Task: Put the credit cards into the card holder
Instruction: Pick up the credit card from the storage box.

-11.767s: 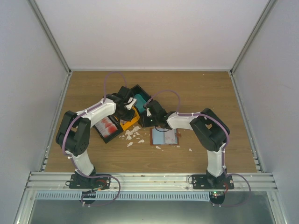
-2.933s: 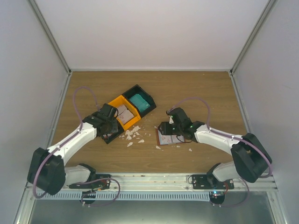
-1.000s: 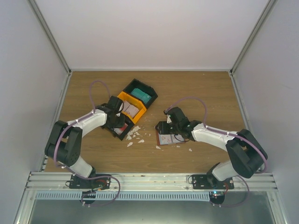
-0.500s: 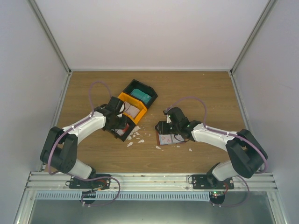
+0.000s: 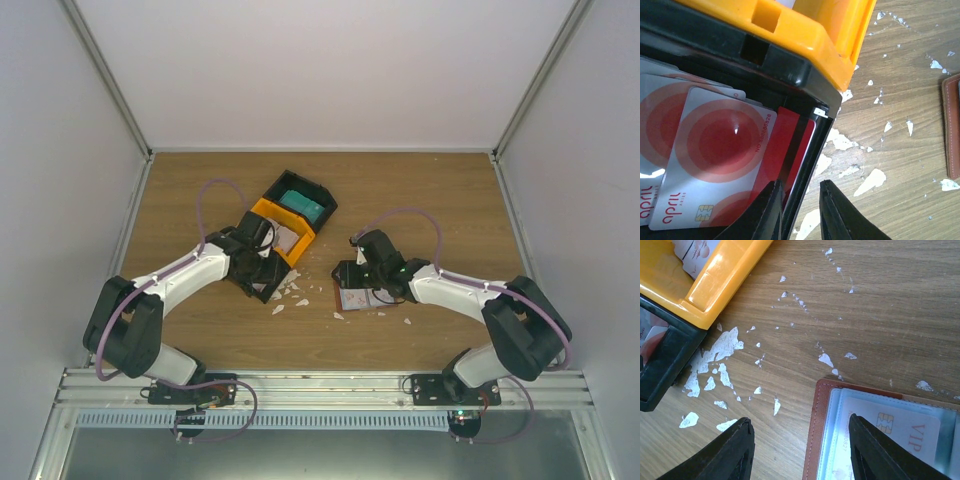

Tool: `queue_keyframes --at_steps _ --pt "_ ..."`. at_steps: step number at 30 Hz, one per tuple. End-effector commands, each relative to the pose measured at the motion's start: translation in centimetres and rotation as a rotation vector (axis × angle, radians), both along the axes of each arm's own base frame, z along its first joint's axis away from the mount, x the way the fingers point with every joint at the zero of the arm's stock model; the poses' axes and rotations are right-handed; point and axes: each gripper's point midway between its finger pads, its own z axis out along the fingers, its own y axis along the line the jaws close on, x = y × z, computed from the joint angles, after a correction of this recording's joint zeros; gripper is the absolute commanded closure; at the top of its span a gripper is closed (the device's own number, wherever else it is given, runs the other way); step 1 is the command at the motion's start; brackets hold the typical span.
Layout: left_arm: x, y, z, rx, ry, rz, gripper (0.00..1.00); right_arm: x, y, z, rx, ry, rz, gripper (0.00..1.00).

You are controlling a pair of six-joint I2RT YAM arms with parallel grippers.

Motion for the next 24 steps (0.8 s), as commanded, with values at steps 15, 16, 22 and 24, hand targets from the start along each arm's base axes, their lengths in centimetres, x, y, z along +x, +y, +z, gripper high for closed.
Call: queue_keyframes --at_steps 15,16,22,24 --pt "0.0 0.3 0.0 0.050 -0.004 -0.006 0.64 -0.4 0.8 0.0 0.023 0.004 0.020 0.46" --pt "0.0 0.5 -0.4 0.060 0.002 -0.005 0.64 -0.4 0.7 0.0 0.022 0.005 0.021 0.46" --pt "-0.2 1.0 -1.3 0.095 0.013 -0.003 0.75 -0.4 0.7 0.2 0.023 0.000 0.018 0.46" --pt "0.0 1.0 -0.9 0.099 -0.007 -0.002 0.82 -0.4 0.6 0.2 0.021 0.000 0.017 0.46"
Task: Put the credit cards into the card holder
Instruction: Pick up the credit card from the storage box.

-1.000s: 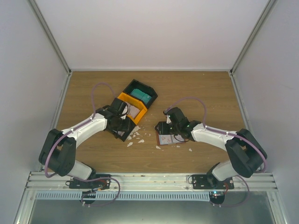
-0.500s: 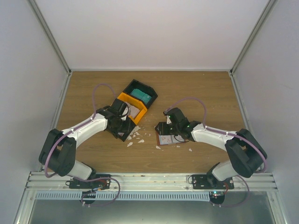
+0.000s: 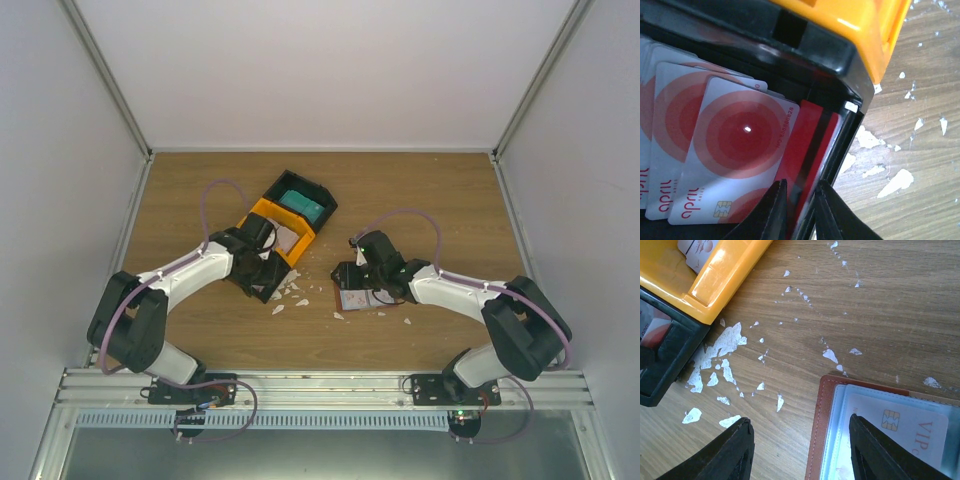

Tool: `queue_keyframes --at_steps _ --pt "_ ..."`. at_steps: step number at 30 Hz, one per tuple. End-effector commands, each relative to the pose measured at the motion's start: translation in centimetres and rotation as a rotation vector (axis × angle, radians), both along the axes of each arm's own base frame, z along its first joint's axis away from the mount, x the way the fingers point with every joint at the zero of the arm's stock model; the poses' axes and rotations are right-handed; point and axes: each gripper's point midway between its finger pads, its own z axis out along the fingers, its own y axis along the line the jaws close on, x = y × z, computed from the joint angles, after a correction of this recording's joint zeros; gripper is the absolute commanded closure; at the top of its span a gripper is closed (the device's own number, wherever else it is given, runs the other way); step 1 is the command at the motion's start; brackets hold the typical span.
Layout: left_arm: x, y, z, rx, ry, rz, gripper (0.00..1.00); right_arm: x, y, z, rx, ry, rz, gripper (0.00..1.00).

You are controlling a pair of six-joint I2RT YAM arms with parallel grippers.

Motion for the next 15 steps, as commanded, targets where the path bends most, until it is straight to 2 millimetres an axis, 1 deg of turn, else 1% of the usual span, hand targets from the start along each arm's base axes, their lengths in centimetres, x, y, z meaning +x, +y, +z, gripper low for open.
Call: queue_keyframes --at_steps 1,5,6,12,15 --pt "0.4 0.3 0.5 0.036 -0.042 -0.009 0.86 0.0 0.5 0.4 0.013 -0.009 0.006 0.46" --pt "1.0 0.7 2.6 0.065 -0.096 -0.013 0.99 0.1 0.7 1.2 0.024 -0.019 0.011 0.46" --pt "1.2 0.9 3.2 0.072 -0.113 -0.008 1.00 0.1 0.8 1.5 0.030 -0.025 0.014 0.46" --pt "1.8 2.2 7.3 0.099 -0.225 0.028 1.00 0.2 1.1 3.2 0.057 -0.056 0.026 0.45" --pt "1.9 2.4 9.6 0.076 -0.289 0.043 1.00 0.2 1.5 4.2 0.083 -0.075 0.044 0.43"
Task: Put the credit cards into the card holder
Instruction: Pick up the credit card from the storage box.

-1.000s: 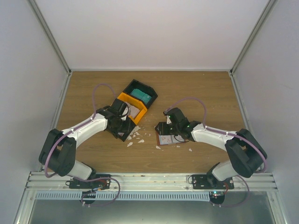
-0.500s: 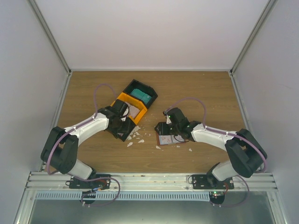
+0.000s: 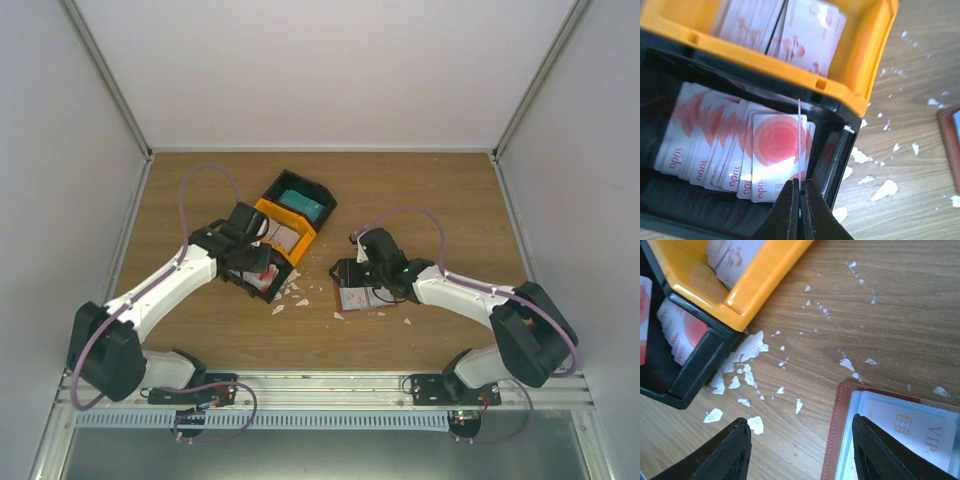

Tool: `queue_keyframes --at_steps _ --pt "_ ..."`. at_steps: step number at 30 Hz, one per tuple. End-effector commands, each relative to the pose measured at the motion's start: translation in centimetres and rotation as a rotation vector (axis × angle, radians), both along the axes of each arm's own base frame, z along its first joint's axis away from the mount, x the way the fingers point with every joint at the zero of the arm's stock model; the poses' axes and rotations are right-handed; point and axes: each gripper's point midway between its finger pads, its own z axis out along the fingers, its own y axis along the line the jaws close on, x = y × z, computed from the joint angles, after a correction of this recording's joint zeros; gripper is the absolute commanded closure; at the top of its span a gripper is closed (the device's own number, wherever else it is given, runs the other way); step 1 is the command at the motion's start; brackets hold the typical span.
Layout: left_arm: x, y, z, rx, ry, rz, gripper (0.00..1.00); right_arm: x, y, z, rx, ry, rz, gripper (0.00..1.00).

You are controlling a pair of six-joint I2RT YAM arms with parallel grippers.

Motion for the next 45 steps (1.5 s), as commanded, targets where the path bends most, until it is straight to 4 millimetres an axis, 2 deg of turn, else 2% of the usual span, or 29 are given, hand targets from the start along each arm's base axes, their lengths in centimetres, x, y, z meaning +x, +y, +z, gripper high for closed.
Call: queue_keyframes --at_steps 1,4,8,12,16,19,24,28,31,36,37,38,41,42,45 --pt "0.6 0.5 4.5 -0.017 -0.134 0.018 1.00 0.2 1.4 3.1 0.065 -0.060 0.042 0.43" --pt "0.5 -0.4 7.4 -0.115 -0.219 0.003 1.00 -0.2 2.3 6.0 0.147 -0.126 0.104 0.37" --pt "-0.6 -3.5 12.2 -0.379 -0.339 -0.088 1.00 -2.4 3.3 13.4 0.404 -0.331 0.216 0.28" --pt "-3.4 -7.0 18.4 -0.709 -0.434 -0.251 1.00 -4.5 3.2 18.9 0.600 -0.435 0.271 0.24" --pt "-5.9 -8.8 23.3 -0.940 -0.481 -0.383 1.00 -6.2 3.3 22.3 0.735 -0.443 0.319 0.24" --pt "-7.1 -9.6 25.0 -1.032 -0.461 -0.442 1.00 -6.9 3.3 23.7 0.789 -0.431 0.342 0.30" --pt "-7.3 -10.2 25.6 -1.079 -0.408 -0.461 1.00 -7.7 4.1 25.2 0.830 -0.374 0.399 0.54" --pt "-7.6 -10.6 25.4 -1.107 -0.368 -0.475 1.00 -8.1 4.5 25.5 0.848 -0.351 0.428 0.58" --pt "-7.9 -10.7 25.2 -1.123 -0.354 -0.479 1.00 -8.4 4.7 25.9 0.863 -0.349 0.447 0.66" --pt "-8.3 -10.8 24.6 -1.123 -0.323 -0.491 1.00 -8.0 5.2 26.0 0.874 -0.326 0.449 0.88" --pt "-8.3 -10.8 24.4 -1.120 -0.319 -0.492 0.98 -8.0 5.2 26.1 0.880 -0.326 0.447 0.96" --pt "-8.3 -10.8 24.2 -1.115 -0.314 -0.489 0.94 -7.9 5.2 26.2 0.884 -0.326 0.443 0.99" --pt "-8.3 -10.6 23.5 -1.090 -0.302 -0.477 0.80 -7.5 5.0 26.3 0.885 -0.336 0.411 1.00" --pt "-8.3 -10.6 23.3 -1.088 -0.302 -0.478 0.80 -7.5 4.9 26.4 0.886 -0.338 0.403 1.00" --pt "-8.8 -10.7 22.8 -1.109 -0.288 -0.489 0.92 -7.6 4.9 26.4 0.884 -0.331 0.404 1.00"
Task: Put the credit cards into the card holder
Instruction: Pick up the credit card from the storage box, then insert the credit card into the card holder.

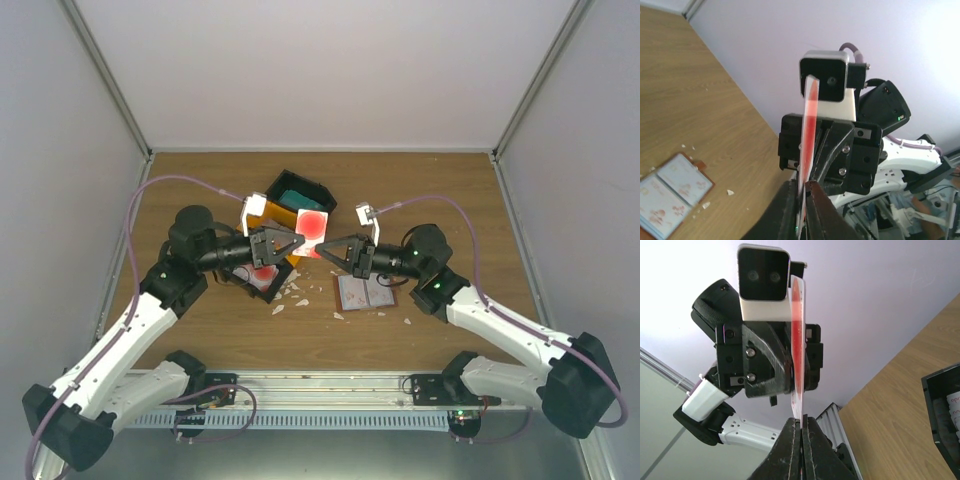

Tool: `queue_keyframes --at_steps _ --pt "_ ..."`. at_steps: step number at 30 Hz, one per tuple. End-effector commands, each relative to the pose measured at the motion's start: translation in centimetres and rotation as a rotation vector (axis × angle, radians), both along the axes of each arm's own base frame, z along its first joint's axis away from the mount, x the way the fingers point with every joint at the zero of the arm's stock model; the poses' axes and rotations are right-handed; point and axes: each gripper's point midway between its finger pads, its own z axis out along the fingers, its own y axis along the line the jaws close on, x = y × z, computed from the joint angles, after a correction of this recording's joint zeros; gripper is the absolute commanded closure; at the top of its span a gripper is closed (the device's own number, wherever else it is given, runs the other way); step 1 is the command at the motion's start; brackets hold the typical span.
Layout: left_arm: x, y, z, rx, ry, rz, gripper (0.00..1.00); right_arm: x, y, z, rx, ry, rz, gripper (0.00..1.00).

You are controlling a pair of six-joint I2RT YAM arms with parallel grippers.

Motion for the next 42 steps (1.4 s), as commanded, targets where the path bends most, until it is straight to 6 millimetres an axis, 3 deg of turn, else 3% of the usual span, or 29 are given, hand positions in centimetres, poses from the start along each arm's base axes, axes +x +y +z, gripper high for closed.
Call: queue_keyframes --at_steps 1,7,11,15,17,20,23,32,42 --pt "-1.4 -0.2 -0.3 -0.024 -0.012 -0.057 0.96 0.1 -0.1 1.6 0.034 -0.016 -0.021 0.99" --pt "-0.8 0.2 -0.9 -0.009 -0.021 -0.007 1.00 0.4 -0.1 0.0 -0.024 0.017 -0.030 0.96" --pt "0.7 0.9 -3.3 0.051 0.023 0.088 1.00 2.8 -1.8 -3.5 -0.181 0.037 -0.208 0.57" --pt "1.7 1.3 -7.8 0.074 0.126 0.168 1.00 5.2 -6.2 -9.2 -0.437 0.083 -0.480 0.44" --pt "2.1 1.0 -10.3 0.089 0.173 0.192 1.00 5.7 -9.4 -12.6 -0.596 0.120 -0.610 0.43" --pt "2.6 -0.1 -12.9 0.100 0.212 0.228 1.00 7.1 -14.7 -15.9 -0.822 0.134 -0.848 0.40" --pt "3.0 -2.0 -15.4 0.111 0.245 0.230 1.00 7.7 -17.8 -18.7 -0.985 0.168 -0.926 0.39" --pt "3.2 -7.7 -20.4 0.098 0.348 0.213 1.00 6.0 -19.3 -26.2 -1.100 0.375 -0.779 0.41" --pt "4.4 -10.9 -25.2 0.121 0.433 0.221 1.00 4.6 -18.9 -29.7 -1.136 0.476 -0.674 0.54"
